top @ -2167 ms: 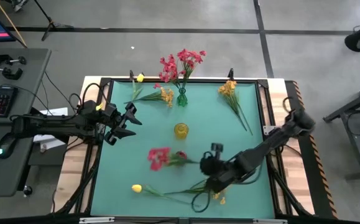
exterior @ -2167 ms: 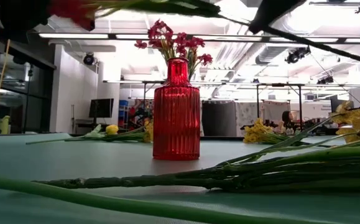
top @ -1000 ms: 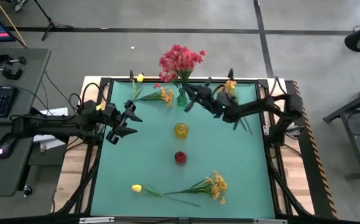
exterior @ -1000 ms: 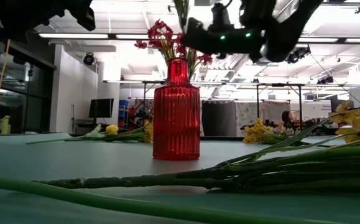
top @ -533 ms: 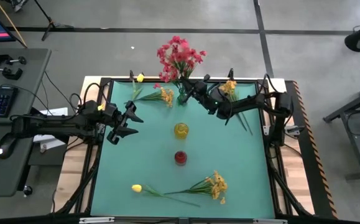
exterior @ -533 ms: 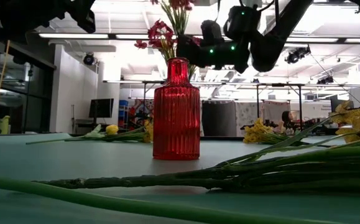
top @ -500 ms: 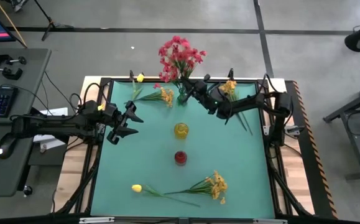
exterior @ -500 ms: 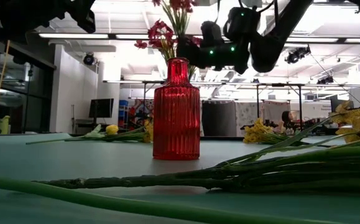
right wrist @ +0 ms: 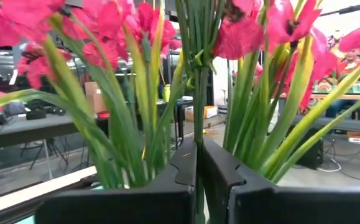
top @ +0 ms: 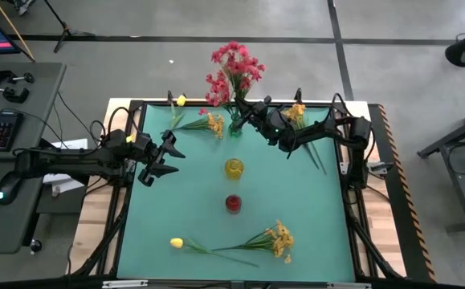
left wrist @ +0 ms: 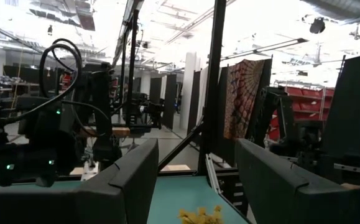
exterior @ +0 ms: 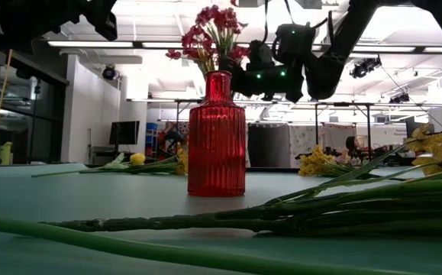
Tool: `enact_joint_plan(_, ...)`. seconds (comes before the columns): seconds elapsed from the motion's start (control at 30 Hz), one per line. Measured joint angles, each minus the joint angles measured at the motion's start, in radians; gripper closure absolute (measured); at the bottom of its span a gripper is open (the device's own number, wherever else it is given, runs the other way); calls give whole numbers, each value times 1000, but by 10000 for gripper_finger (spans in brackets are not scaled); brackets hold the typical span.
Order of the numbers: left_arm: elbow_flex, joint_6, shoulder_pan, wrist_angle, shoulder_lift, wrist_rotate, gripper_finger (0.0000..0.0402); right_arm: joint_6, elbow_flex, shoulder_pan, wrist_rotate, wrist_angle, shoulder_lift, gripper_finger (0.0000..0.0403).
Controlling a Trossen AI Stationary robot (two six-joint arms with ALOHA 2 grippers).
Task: Sort flowers into vase by color
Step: Put the pink flowers into the green vase
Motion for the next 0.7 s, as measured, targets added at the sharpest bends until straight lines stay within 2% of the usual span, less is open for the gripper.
enact_joint_plan(0.37, 0, 0, 0, 0, 0, 0, 199, 15, 0, 22, -3, -8, 0, 403)
enact_joint_plan(0.5, 0, 0, 0, 0, 0, 0, 199, -29, 0, 41, 1, -8, 0, 403)
enact_joint_plan(0.7, 0, 0, 0, 0, 0, 0, 199, -62, 0, 71, 105, -22, 0, 388)
